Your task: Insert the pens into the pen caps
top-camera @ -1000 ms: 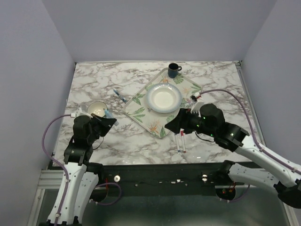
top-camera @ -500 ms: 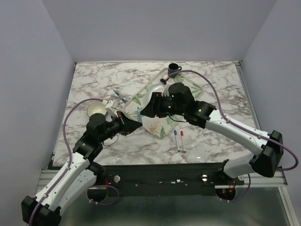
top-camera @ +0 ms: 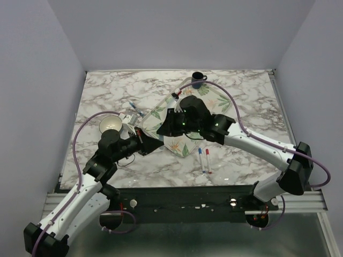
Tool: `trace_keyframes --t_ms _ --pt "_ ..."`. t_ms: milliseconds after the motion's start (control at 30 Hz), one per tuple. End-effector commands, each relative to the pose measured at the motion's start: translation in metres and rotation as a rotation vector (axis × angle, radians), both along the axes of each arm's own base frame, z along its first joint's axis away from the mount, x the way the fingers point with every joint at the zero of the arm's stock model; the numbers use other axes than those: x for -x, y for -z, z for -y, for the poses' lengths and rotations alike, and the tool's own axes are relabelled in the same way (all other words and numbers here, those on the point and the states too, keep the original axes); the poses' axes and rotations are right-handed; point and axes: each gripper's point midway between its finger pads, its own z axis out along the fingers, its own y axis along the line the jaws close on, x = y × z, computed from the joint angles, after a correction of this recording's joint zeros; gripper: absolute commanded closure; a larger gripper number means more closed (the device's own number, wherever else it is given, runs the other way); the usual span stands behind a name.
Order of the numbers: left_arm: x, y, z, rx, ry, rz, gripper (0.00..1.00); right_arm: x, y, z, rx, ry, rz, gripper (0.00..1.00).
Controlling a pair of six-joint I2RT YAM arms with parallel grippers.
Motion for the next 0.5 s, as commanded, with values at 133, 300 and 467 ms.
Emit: trace_keyframes --t_ms 133,300,467 --pt "0.018 -0.032 0.008 0.042 0.116 0.098 0.5 0.008 -0.019 -0.003 -0.076 -0.074 0.132 0.99" --pt "0.027 -0.039 0.009 -0.005 0.174 0.1 0.37 0.027 -0.059 0.002 -0.246 -0.175 0.297 0.99" --pt "0.052 -0.076 0.021 0.193 0.315 0.12 0.41 0.051 -0.08 0.011 -0.383 -0.254 0.374 0.99"
